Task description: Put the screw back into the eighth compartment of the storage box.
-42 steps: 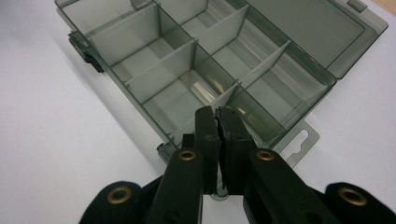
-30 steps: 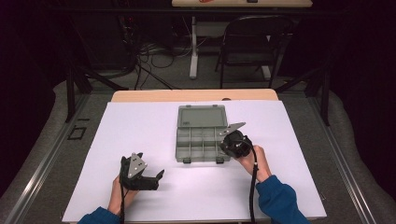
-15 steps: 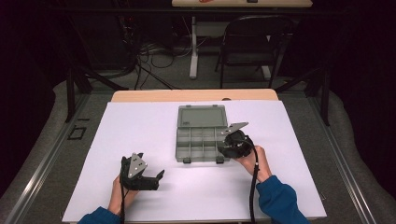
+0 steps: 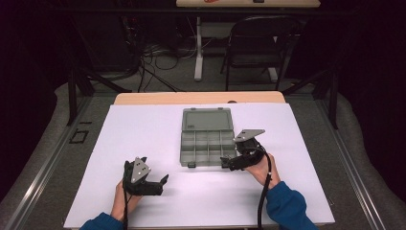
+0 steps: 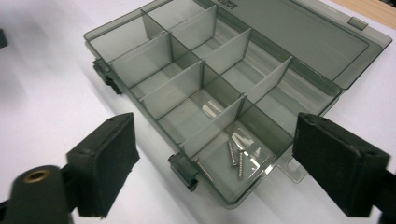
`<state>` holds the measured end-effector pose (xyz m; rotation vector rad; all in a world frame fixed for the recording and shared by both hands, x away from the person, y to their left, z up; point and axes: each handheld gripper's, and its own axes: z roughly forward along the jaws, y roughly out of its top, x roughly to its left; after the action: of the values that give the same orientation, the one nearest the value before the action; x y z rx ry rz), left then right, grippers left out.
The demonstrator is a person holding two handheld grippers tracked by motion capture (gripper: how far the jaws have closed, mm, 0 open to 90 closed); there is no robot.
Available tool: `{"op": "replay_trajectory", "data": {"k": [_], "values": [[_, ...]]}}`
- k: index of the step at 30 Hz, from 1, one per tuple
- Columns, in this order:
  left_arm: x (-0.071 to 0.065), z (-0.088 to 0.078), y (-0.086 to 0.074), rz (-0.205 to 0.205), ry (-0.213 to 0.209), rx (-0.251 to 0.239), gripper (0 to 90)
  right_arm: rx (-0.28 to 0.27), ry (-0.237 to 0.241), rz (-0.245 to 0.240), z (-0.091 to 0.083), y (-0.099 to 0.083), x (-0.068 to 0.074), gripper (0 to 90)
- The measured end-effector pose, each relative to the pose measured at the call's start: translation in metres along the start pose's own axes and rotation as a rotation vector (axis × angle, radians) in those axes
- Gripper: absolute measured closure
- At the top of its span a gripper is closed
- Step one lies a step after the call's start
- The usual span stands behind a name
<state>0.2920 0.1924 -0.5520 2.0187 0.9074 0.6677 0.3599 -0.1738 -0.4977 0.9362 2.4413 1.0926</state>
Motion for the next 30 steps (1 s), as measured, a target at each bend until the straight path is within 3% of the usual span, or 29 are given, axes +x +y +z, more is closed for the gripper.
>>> {"op": "replay_trajectory", "data": {"k": [11,30], "values": [[0.0,0.001,-0.001,-0.004,-0.002,0.0,0.0,-0.052,0.044,-0.016,-0.01,-0.015,0.006,1.5],[0.0,-0.001,0.005,0.015,-0.001,-0.008,0.0,-0.093,0.02,-0.024,-0.014,-0.022,0.006,0.2]]}}
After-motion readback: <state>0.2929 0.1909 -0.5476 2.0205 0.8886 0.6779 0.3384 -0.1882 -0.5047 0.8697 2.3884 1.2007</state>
